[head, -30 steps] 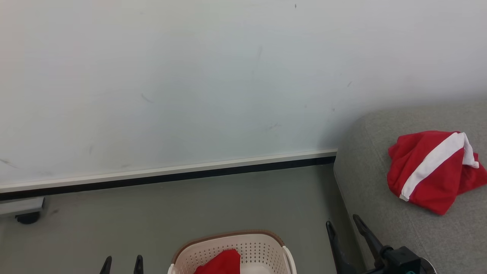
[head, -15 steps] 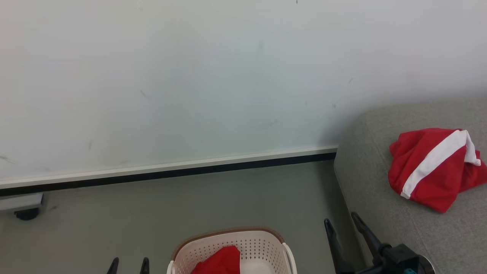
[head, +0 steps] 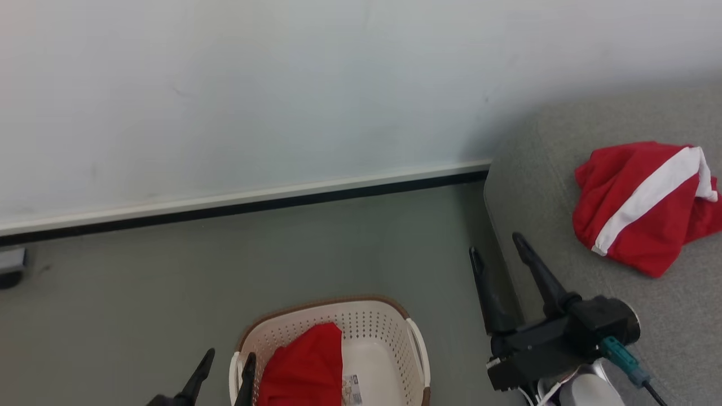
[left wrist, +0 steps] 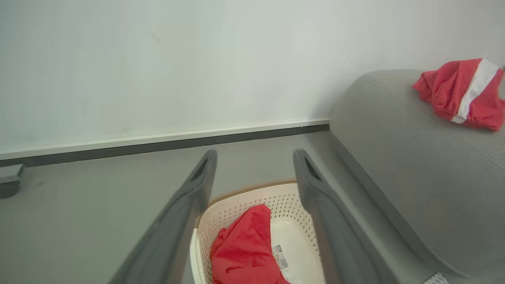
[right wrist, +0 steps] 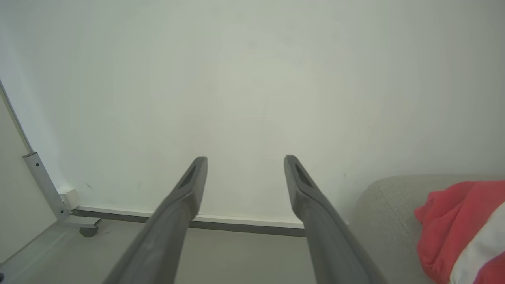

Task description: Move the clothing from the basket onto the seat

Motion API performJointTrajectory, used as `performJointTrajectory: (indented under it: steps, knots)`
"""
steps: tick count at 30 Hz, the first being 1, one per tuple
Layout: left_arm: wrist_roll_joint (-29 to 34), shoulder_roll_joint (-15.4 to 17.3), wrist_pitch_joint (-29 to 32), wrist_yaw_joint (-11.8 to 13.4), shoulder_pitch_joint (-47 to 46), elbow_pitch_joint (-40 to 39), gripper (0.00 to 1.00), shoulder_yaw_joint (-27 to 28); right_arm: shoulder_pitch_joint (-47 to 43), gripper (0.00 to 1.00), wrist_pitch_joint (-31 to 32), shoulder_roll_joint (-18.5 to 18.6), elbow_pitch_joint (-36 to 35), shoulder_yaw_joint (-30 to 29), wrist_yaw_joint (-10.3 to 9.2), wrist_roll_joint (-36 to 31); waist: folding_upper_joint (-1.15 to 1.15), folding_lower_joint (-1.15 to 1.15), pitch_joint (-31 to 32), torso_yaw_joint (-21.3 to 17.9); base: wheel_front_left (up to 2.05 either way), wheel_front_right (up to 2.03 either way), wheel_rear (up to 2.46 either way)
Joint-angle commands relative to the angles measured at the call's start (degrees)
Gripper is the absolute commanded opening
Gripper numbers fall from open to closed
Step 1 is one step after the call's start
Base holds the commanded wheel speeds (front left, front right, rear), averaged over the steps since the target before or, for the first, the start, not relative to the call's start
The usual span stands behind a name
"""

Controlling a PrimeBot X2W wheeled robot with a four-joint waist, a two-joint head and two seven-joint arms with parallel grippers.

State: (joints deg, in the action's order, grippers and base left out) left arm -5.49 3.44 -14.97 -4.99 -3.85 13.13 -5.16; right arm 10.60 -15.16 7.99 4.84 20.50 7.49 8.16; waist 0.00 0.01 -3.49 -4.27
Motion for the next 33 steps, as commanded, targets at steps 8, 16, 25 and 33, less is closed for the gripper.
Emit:
performJointTrajectory:
  steps: [8, 16, 25, 33]
  knots:
    - [2.59, 2.42, -0.2, -1.88, -12.35, 9.85, 1.0, -4.93, 8.09, 1.0, -0.04, -0.55, -3.57, 1.58, 0.0, -0.89, 0.0, -0.01, -15.22, -3.05, 0.0, 0.0, 0.0]
    - [6.33, 6.89, -0.2, -2.34, -25.58, 21.2, 1.0, -11.47, 16.2, 1.0, -0.04, -2.11, -6.2, 3.96, 0.0, -0.65, 0.0, -0.01, -24.89, -7.11, 0.0, 0.0, 0.0]
    - [7.94, 10.59, -0.16, -2.45, -36.54, 34.01, 1.0, -18.43, 22.31, 1.0, -0.05, -4.44, -8.48, 7.83, 0.0, -0.37, 0.0, -0.01, -33.35, -12.59, 0.0, 0.0, 0.0]
    - [8.73, 11.21, 0.88, -2.47, -44.28, 41.2, 1.0, -24.86, 25.0, 1.0, -0.04, -5.15, -10.36, 8.38, 0.0, -0.2, 0.0, -0.01, -39.08, -14.57, 0.0, 0.0, 0.0]
